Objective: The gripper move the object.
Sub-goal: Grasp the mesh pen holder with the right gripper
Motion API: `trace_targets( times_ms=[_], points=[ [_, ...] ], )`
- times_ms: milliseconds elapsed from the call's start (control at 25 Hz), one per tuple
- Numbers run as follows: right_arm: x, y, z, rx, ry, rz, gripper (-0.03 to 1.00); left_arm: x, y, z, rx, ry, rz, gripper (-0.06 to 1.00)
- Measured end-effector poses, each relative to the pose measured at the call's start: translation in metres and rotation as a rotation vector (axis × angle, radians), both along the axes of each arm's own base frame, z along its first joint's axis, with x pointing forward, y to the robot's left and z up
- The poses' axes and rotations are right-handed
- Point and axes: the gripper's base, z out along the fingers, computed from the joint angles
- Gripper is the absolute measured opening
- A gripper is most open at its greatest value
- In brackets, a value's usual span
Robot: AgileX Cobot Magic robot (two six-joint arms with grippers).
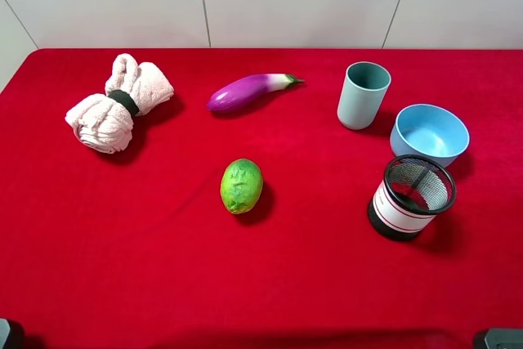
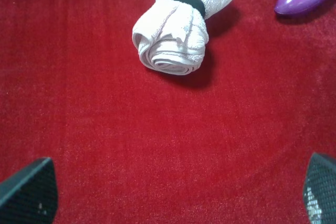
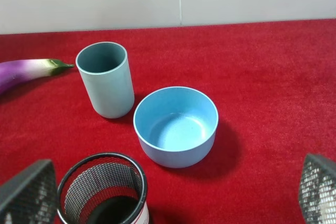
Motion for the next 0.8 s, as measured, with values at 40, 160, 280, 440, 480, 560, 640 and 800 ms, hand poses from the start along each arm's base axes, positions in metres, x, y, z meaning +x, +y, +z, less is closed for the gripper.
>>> trace_targets(
  times_ms=[40, 160, 280, 440, 480, 560, 640, 800],
  points=[
    [0.0000, 0.0000, 0.0000, 0.000, 0.000, 0.000, 0.69, 0.0000, 0.0000, 0.0000, 0.000, 0.000, 0.000, 0.92],
    [0.0000, 0.0000, 0.0000, 0.000, 0.000, 0.000, 0.69, 0.0000, 0.0000, 0.0000, 0.000, 0.000, 0.000, 0.92],
    [0.0000, 0.0000, 0.0000, 0.000, 0.000, 0.000, 0.69, 0.0000, 0.0000, 0.0000, 0.000, 0.000, 0.000, 0.92],
    [0.0000, 0.0000, 0.0000, 0.000, 0.000, 0.000, 0.69, 0.0000, 0.0000, 0.0000, 0.000, 0.000, 0.000, 0.92],
    [0.0000, 0.0000, 0.0000, 0.000, 0.000, 0.000, 0.69, 0.0000, 0.0000, 0.0000, 0.000, 0.000, 0.000, 0.92],
    [0.0000, 0.0000, 0.0000, 0.000, 0.000, 0.000, 0.69, 0.0000, 0.0000, 0.0000, 0.000, 0.000, 0.000, 0.92],
    [0.0000, 0.0000, 0.0000, 0.000, 0.000, 0.000, 0.69, 0.0000, 0.0000, 0.0000, 0.000, 0.000, 0.000, 0.92],
    [0.0000, 0.0001, 0.0000, 0.001, 0.000, 0.000, 0.69, 0.0000, 0.0000, 0.0000, 0.000, 0.000, 0.000, 0.92]
  ],
)
